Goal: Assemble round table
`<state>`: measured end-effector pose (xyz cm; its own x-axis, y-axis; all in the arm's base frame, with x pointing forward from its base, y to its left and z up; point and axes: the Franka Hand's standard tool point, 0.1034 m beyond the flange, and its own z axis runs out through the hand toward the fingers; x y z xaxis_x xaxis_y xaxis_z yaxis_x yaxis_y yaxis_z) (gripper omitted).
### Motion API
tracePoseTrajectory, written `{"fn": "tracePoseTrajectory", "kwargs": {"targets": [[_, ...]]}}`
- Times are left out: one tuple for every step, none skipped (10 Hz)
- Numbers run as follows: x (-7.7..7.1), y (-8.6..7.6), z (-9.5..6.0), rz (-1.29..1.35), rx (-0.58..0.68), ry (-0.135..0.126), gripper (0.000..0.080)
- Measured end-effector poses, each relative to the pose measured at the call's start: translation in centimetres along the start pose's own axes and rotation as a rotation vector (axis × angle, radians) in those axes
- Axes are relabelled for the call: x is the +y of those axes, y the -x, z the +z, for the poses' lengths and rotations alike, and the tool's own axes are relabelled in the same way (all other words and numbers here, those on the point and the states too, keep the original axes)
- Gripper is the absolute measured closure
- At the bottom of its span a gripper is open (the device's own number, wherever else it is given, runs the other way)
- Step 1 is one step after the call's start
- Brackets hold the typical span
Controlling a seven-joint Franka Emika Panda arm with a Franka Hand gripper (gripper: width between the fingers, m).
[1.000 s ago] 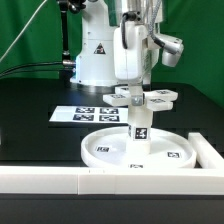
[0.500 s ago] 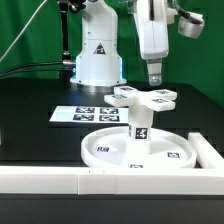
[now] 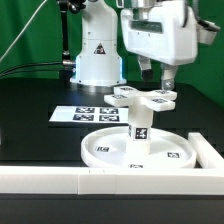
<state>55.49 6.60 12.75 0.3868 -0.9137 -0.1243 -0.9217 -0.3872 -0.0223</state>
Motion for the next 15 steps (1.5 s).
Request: {"fn": "tracePoseTrajectory", "kwargs": {"targets": [[-0.4,0.0,0.0,-0.109,-0.003,0.008,0.0151],[-0.5,0.0,0.1,-0.161,-0.006,0.013,0.0151],[-0.4,-0.1,0.2,-0.246,-0.006,0.013,0.0151],[-0.4,-0.2,0.2,-0.317,-0.006,0.013,0.0151],[-0.4,-0.2,0.2,-0.374,-0.006,0.013,0.0151],[-0.4,-0.2,0.2,-0.454,-0.006,0.013,0.0151],[-0.3,-0.2,0.2,-0.514,-0.005,0.018,0.0151],[-0.4,-0.3,0.2,-0.674,0.004,0.045,0.0151],[-0.8,0.0,0.4,-0.795,0.002,0.064,0.0151],[-1.2,0.3,0.5,-0.867,0.01,0.087,0.0151],[-1.4,0.8,0.4,-0.967,0.024,0.109,0.0151],[-1.5,1.1,0.5,-1.008,0.02,0.11,0.0151],[-1.4,0.8,0.5,-1.075,0.017,0.109,0.0151],[-1.4,0.7,0.5,-1.118,0.015,0.111,0.0151],[-1.4,0.7,0.5,-1.201,0.01,0.113,0.0151]]}}
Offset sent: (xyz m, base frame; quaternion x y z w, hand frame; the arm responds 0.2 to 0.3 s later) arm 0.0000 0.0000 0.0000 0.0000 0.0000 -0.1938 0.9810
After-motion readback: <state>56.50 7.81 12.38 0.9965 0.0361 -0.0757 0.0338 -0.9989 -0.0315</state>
